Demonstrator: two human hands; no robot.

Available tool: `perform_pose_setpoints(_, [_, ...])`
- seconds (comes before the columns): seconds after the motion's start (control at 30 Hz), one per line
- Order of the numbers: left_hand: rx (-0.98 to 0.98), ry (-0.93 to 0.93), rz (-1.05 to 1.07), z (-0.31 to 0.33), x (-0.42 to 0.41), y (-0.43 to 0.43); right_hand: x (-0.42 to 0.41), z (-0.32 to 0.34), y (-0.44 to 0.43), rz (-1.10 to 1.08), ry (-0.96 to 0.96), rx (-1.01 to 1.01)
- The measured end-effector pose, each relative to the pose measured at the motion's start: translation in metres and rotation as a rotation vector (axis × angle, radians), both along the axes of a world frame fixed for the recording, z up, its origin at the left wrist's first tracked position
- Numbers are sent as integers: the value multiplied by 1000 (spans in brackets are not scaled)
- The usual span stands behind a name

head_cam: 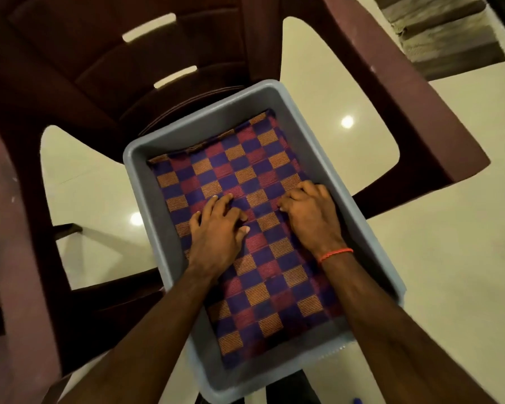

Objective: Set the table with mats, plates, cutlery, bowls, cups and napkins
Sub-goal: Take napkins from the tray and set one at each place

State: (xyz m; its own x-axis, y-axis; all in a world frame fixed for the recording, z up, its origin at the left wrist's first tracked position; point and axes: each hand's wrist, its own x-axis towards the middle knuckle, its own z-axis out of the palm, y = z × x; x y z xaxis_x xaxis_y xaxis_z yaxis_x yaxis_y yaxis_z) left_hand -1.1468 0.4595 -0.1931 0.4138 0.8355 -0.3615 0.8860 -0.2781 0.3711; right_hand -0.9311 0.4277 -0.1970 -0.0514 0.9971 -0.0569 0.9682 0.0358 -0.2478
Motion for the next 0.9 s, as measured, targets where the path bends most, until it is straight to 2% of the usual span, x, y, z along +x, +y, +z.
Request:
perform_pose_setpoints(0.23, [11, -60, 37, -8, 2, 5, -2, 6, -4, -10, 2, 81])
perform_pose_setpoints(0.37, [-39, -172, 46, -16, 2, 5, -6, 12, -5, -9, -20, 120])
perform_pose_setpoints(0.47, [4, -132, 11, 0, 5, 8, -6, 18, -7, -41, -22, 149])
perform_pose_setpoints(0.73, [50, -238, -27, 55, 2, 14, -10, 58, -9, -1, -22, 317])
perform_pose_setpoints(0.9, [70, -262, -54, 75, -1, 18, -13, 78, -7, -46, -13, 340])
